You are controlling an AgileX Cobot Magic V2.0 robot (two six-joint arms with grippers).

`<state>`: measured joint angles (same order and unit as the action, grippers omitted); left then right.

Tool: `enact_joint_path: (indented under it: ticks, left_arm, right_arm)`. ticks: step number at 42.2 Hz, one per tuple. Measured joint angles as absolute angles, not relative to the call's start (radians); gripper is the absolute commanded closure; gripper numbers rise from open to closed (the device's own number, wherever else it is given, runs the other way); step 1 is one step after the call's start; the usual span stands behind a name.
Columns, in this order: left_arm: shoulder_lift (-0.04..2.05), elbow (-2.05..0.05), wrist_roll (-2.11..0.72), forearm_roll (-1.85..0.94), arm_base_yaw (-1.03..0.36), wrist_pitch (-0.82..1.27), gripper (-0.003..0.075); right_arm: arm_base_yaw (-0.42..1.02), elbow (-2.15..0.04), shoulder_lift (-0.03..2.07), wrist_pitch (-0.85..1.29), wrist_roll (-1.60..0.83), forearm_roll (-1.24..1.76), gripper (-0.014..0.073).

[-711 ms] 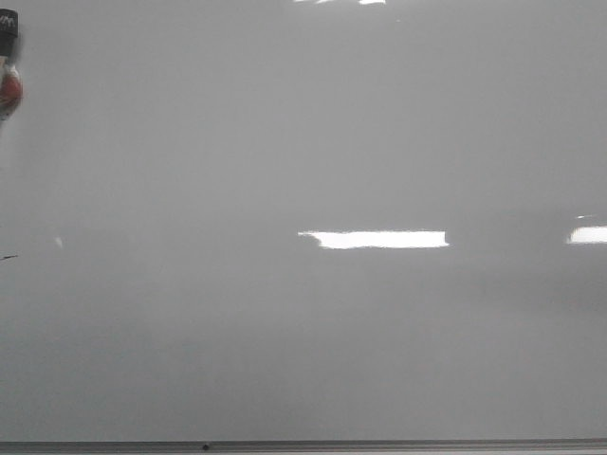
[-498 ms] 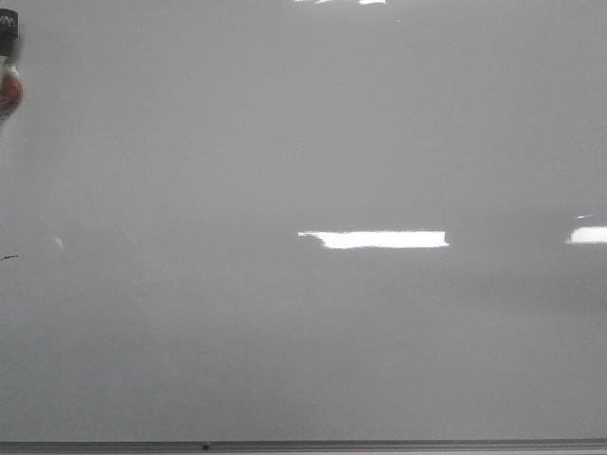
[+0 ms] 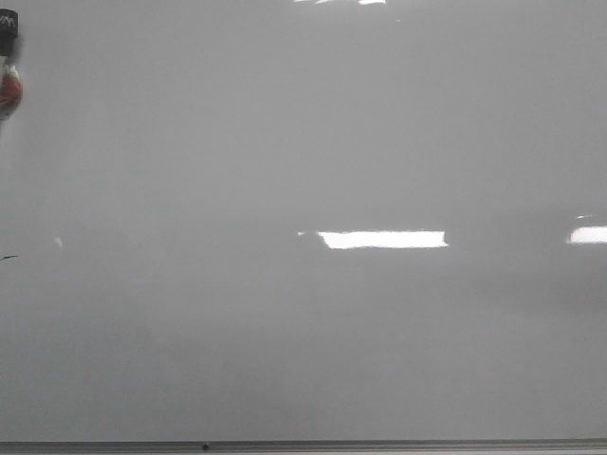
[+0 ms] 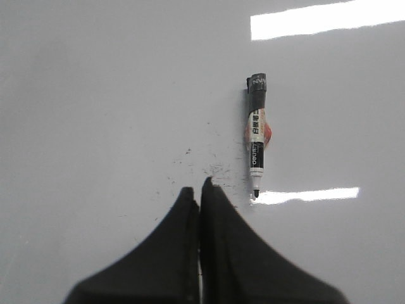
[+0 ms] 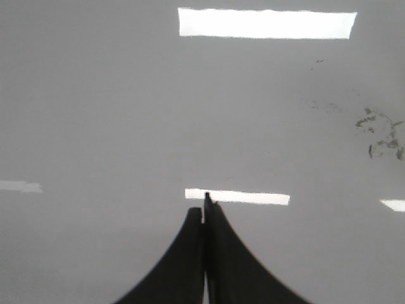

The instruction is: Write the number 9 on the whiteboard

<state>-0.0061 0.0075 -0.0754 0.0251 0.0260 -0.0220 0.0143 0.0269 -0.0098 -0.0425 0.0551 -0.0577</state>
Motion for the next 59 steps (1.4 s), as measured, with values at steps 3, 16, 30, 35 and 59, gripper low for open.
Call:
enact_joint_path:
  ticks: [3,16,30,35,59]
  left_arm:
    - [-0.006,0.007,-0.075,0.025,0.026,-0.022,0.0739]
    - [-0.006,0.001,-0.073,0.021,0.026,-0.087,0.0739]
    - [0.032,-0.364,-0.067,0.009,0.024,0.153,0.0739]
    - [0.117,-0.523,-0.067,0.009,0.024,0.298,0.0739]
    - [0.445,-0.676,-0.067,0.009,0.024,0.624,0.0739]
  right_arm:
    - [0.014,0.027,-0.010,-0.043,0.055,-0.058,0.0673]
    - [0.014,0.005,-0.010,-0.067,0.055,-0.058,0.0673]
    - [0.014,-0.335,0.043,0.147,0.055,-0.058,0.0673]
    - [0.013,-0.476,0.143,0.239,0.055,-0.058,0.0673]
    - [0.013,-0.677,0.520,0.547,0.055,-0.058,0.0673]
